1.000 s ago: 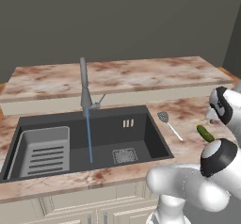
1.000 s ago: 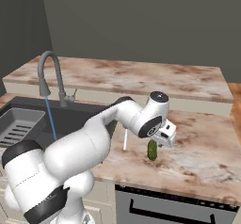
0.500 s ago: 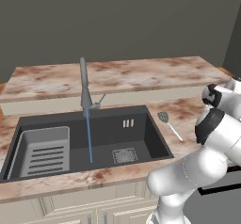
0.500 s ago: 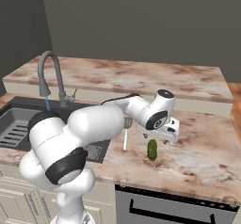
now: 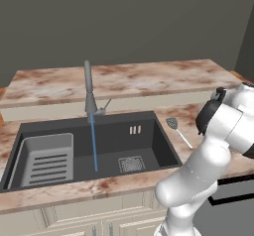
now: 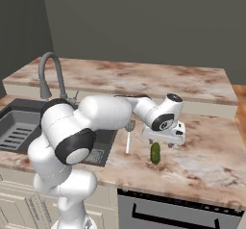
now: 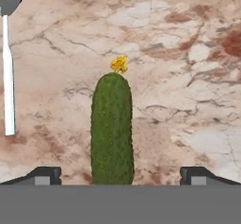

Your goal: Turn on the sink faucet. Then move the cucumber from the counter to the sink. Turn off the sink. Move the vegetable from the sink to the pot next to the stove. Finally move the pot to the rear left burner.

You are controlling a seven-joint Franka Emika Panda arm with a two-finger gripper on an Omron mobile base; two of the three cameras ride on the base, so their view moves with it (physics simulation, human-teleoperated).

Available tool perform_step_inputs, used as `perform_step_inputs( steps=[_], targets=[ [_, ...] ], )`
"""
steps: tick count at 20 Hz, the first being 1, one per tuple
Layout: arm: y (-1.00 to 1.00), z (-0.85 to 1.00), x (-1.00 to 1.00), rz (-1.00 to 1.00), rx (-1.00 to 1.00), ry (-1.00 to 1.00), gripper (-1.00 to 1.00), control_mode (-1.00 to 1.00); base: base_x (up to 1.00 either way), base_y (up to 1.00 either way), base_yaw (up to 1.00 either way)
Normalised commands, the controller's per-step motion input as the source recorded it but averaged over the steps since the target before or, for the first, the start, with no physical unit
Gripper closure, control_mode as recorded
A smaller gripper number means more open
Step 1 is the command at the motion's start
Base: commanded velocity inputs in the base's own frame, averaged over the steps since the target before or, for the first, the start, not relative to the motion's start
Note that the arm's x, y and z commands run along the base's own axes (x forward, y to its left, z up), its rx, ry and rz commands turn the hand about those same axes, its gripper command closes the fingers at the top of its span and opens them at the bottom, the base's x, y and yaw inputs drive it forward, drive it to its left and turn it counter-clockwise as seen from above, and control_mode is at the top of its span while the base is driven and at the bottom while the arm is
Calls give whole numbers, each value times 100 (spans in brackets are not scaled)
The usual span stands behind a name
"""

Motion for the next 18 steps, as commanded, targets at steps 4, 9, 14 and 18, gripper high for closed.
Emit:
perform_step_inputs(
  steps=[4, 9, 14, 18],
  targets=[
    [0, -27, 0, 9, -1, 0, -100, -100, 0, 0, 0],
    [1, -24, 1, 6, 0, 0, -100, -100, 0, 0, 0],
    [4, -19, 0, 5, 0, 0, -100, -100, 0, 0, 0],
    [12, -17, 1, 3, 0, 0, -100, -100, 0, 0, 0]
  ],
)
